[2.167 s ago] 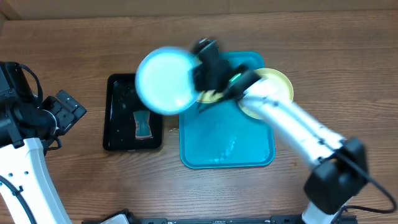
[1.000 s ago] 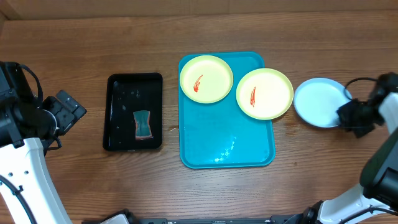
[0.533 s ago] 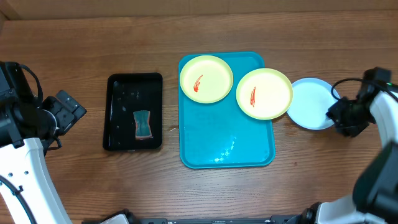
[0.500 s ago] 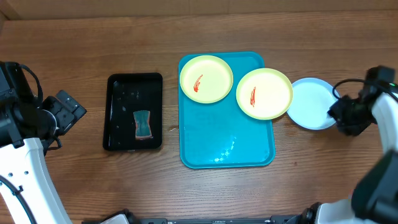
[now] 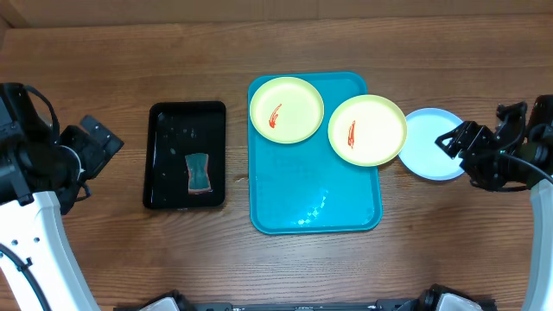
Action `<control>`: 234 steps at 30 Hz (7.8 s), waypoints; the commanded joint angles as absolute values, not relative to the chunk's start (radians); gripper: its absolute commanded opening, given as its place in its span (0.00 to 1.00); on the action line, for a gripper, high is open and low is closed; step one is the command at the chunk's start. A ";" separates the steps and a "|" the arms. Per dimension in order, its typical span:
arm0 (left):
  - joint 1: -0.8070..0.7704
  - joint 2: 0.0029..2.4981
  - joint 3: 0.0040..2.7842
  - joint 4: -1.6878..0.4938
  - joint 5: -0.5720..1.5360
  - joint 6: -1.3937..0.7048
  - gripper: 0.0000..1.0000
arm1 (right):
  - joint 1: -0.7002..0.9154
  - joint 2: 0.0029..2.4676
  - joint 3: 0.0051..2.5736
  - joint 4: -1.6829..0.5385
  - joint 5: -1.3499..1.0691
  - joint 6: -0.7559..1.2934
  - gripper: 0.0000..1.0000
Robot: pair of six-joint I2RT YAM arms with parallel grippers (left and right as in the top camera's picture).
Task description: Clean dirty plates on tray and stack at the side
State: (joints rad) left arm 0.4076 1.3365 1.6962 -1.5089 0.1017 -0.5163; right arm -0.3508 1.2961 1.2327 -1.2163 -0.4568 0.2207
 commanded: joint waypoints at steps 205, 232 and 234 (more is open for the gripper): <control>-0.129 1.649 2.065 -1.620 -0.096 -0.441 1.00 | -0.084 1.820 1.264 -0.587 -0.122 0.070 0.63; -0.128 1.649 2.065 -1.619 -0.108 -0.440 1.00 | -0.078 1.880 1.262 -0.713 -0.181 0.082 0.04; -0.129 1.649 2.065 -1.619 -0.108 -0.440 1.00 | -0.078 1.880 1.263 -0.738 -0.181 0.086 0.04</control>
